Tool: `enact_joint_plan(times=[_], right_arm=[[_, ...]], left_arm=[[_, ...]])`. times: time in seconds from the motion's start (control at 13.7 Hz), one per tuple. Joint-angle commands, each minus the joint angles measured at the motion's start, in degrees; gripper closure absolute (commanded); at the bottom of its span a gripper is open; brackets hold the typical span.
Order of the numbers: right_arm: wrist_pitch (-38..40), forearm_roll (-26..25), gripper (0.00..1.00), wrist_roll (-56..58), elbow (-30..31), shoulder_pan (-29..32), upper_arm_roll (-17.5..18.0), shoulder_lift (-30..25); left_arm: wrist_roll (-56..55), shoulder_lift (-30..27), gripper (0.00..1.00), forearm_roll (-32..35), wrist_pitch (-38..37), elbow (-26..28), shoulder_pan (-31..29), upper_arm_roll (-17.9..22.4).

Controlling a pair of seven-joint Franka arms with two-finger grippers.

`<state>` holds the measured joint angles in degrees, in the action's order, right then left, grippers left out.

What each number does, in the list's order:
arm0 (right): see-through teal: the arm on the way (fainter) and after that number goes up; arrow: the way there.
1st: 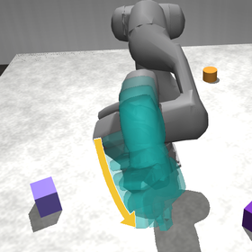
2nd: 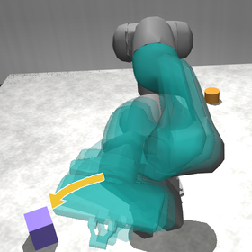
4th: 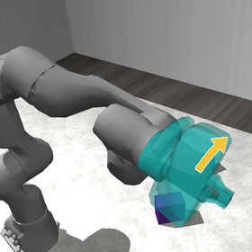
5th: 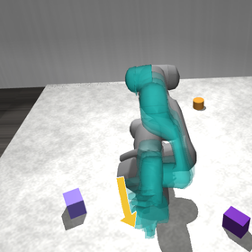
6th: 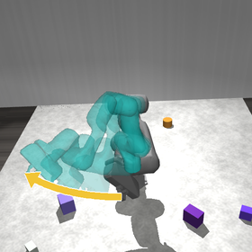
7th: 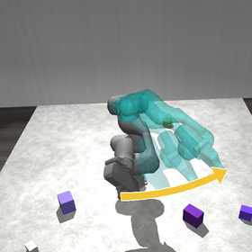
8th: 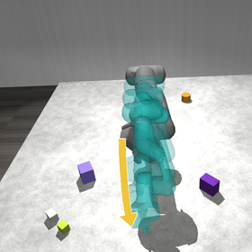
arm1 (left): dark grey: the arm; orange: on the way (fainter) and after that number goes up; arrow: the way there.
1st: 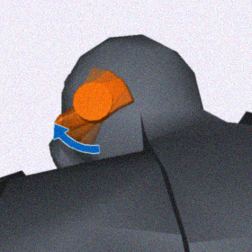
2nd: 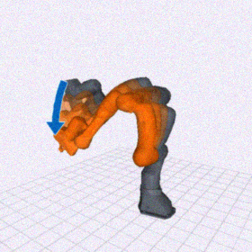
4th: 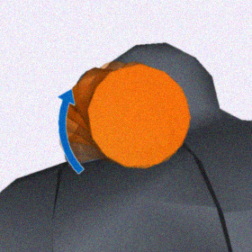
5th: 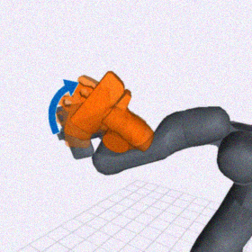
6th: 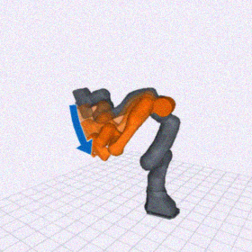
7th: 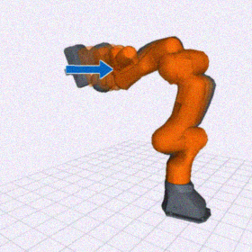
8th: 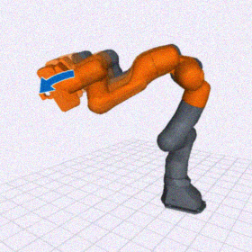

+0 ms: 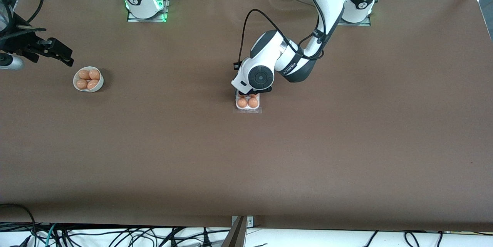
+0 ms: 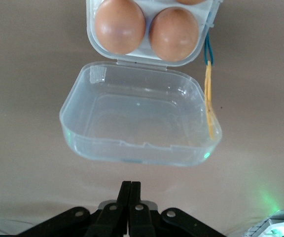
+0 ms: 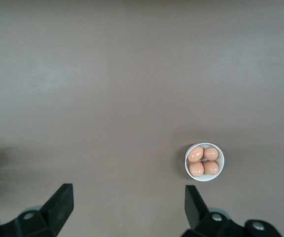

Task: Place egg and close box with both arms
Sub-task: 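Swing the clear lid over the eggs with the left gripper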

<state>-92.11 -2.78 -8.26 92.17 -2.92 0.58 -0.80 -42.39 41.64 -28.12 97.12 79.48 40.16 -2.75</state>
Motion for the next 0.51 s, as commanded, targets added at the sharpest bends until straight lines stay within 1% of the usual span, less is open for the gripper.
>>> enact_joint_plan(times=[0.0, 0.37, 0.44], right_arm=[[-0.61, 0.93, 0.0, 0.87, -0.06, -0.34, -0.76, -0.26], [-0.7, 1.37, 0.0, 0.96, -0.15, -0.34, -1.02, 0.27], [-0.7, 1.37, 0.0, 0.96, -0.15, -0.25, -1.02, 0.27]], left_arm=[[-0.77, 1.16, 0.95, -1.41, -0.09, -1.87, 1.06, 0.91], [-1.29, 1.34, 0.95, -0.88, 2.01, -1.87, 1.06, 1.17], [-1.3, 1.34, 1.0, -0.79, 2.2, -1.95, 0.97, 1.35]])
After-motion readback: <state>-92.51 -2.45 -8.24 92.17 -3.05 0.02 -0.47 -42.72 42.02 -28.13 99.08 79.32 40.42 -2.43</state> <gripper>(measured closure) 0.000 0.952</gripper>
